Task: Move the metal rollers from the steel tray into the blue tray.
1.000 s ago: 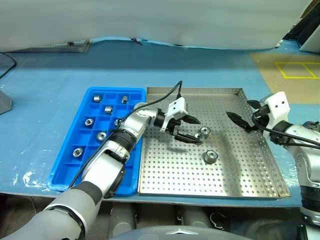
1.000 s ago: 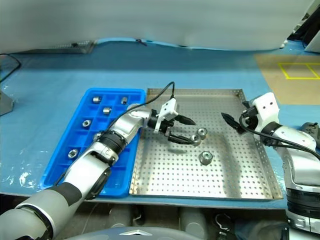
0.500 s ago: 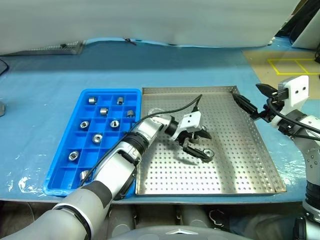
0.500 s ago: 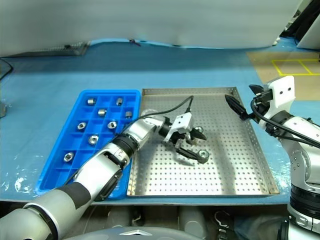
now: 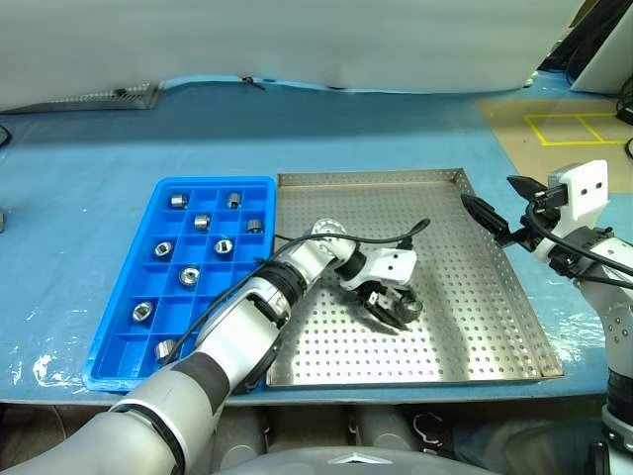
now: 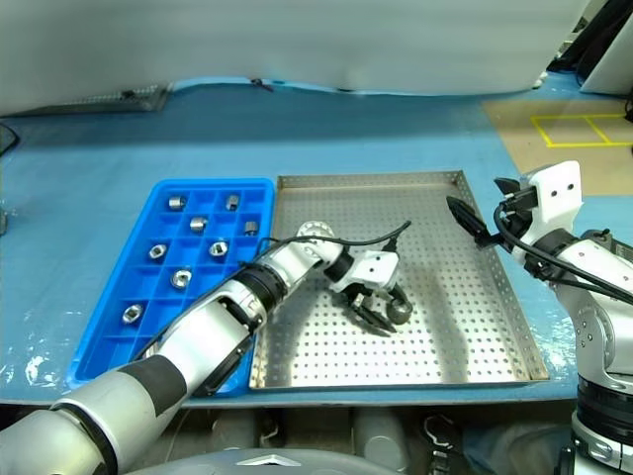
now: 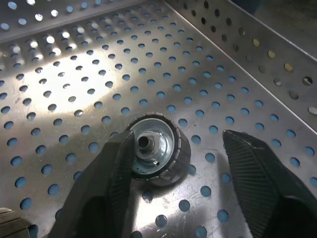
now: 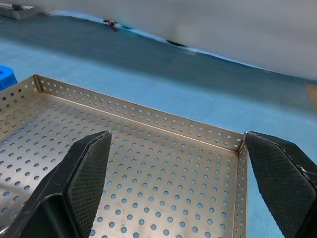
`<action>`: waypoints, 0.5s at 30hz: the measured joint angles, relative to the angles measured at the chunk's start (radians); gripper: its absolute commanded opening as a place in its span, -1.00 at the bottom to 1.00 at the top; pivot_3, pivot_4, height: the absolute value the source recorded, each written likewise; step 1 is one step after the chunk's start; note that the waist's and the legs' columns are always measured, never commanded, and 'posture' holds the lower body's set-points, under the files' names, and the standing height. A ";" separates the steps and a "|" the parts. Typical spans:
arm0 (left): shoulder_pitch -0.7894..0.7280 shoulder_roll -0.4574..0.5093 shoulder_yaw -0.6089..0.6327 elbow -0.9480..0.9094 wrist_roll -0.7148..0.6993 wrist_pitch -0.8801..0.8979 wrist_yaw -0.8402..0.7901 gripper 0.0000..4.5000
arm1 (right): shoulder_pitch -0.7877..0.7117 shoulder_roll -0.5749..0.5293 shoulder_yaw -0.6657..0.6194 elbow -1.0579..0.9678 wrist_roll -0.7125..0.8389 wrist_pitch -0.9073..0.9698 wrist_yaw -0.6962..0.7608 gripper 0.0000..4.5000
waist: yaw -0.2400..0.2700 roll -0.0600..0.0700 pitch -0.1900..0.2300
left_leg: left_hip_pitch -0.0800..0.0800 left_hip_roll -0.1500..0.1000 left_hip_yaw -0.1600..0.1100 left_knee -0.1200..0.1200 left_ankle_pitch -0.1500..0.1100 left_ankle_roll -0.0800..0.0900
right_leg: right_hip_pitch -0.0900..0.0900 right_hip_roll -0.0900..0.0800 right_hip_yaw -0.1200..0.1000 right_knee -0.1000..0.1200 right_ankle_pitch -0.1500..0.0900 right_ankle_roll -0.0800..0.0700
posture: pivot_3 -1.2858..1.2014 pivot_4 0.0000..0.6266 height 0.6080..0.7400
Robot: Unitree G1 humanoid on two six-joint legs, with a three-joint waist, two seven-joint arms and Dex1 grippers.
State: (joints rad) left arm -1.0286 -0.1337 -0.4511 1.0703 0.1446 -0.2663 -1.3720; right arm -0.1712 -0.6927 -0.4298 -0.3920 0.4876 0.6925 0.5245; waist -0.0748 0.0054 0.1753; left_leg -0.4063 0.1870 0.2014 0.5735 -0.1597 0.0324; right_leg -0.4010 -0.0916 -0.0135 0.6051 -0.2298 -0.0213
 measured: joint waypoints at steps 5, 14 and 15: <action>-0.002 -0.003 0.049 0.004 -0.028 0.042 0.037 -0.54 | 0.001 0.001 0.003 0.000 0.001 -0.001 -0.005 1.00 | 0.001 0.000 0.000 | 0.000 0.000 0.000 0.000 0.000 0.000 | 0.000 0.000 0.000 0.000 0.000 0.000 | -0.39 -0.52 1.00; -0.004 0.050 0.308 -0.263 -0.263 0.311 0.168 -0.54 | -0.064 0.021 0.081 0.057 0.000 -0.025 0.009 1.00 | 0.004 0.000 0.000 | -0.001 0.000 0.000 -0.001 0.000 0.000 | -0.003 0.000 0.000 0.001 0.000 0.000 | -0.30 -0.52 1.00; 0.000 0.074 0.336 -0.318 -0.291 0.361 0.183 -0.54 | -0.076 0.023 0.096 0.073 -0.001 -0.032 0.017 1.00 | 0.005 0.000 0.000 | -0.001 0.000 0.000 -0.001 0.000 0.000 | -0.003 0.000 0.000 0.001 0.000 0.000 | -0.28 -0.52 1.00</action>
State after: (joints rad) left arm -1.0290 -0.0597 -0.1152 0.7524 -0.1460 0.0948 -1.1892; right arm -0.2474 -0.6695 -0.3339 -0.3192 0.4863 0.6609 0.5411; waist -0.0697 0.0056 0.1757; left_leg -0.4074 0.1872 0.2014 0.5724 -0.1594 0.0321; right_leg -0.4039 -0.0914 -0.0138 0.6061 -0.2298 -0.0214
